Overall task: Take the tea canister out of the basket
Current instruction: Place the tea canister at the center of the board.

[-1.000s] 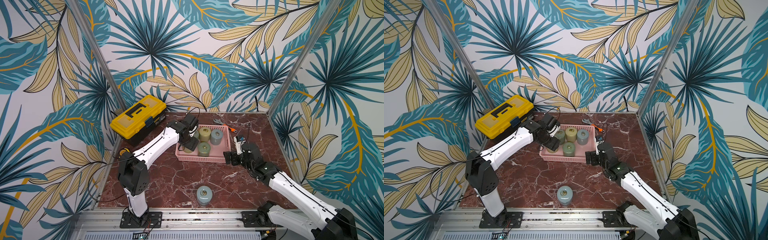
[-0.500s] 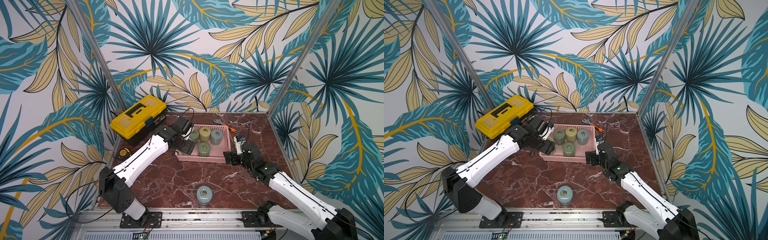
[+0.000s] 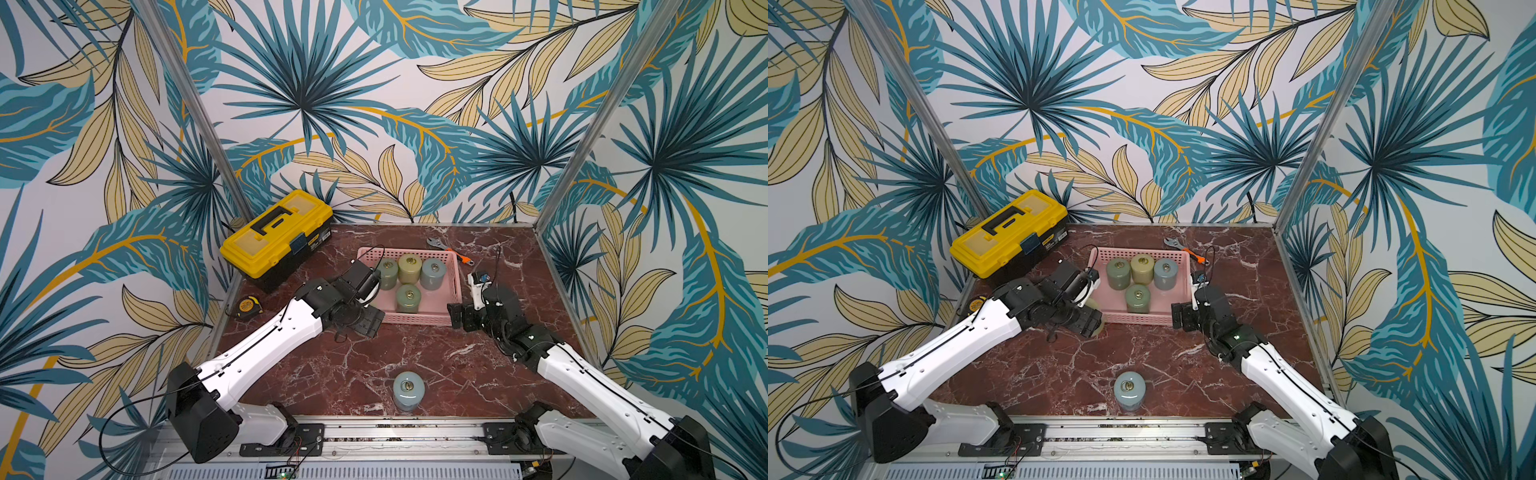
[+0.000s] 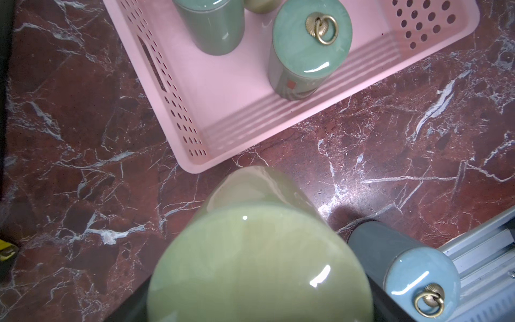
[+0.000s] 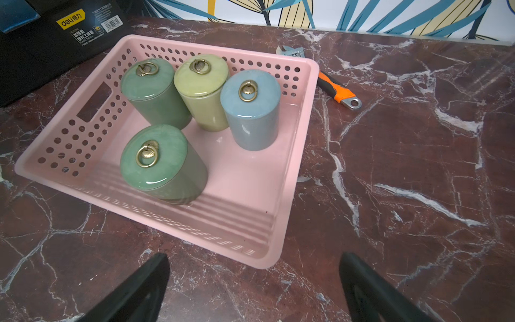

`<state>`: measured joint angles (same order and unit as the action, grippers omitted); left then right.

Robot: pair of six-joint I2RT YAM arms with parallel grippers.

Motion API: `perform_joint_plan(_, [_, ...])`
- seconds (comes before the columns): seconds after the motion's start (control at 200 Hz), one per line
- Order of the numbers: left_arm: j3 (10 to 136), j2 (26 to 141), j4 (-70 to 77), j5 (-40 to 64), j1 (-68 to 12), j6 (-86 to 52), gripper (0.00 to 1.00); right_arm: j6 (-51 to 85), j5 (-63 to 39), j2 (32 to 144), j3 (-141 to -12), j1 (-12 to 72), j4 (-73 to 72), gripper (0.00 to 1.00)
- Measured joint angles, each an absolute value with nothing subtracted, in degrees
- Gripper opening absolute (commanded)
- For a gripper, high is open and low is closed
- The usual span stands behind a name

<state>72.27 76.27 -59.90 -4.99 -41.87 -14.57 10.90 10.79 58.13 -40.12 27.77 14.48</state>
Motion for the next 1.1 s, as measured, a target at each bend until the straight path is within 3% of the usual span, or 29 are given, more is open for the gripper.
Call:
perform_joint_plan(0.656, [63.2, 68.8, -61.8, -11.8, -59.1, -28.9, 0.51, 10.9, 11.2, 58.1, -40.0, 27.8, 14.4, 0.99])
perform_joint_plan(1.101, [54.6, 67.8, -59.4, -13.9, -66.5, -38.9, 0.5, 10.9, 11.4, 58.1, -40.0, 27.8, 14.4, 0.99])
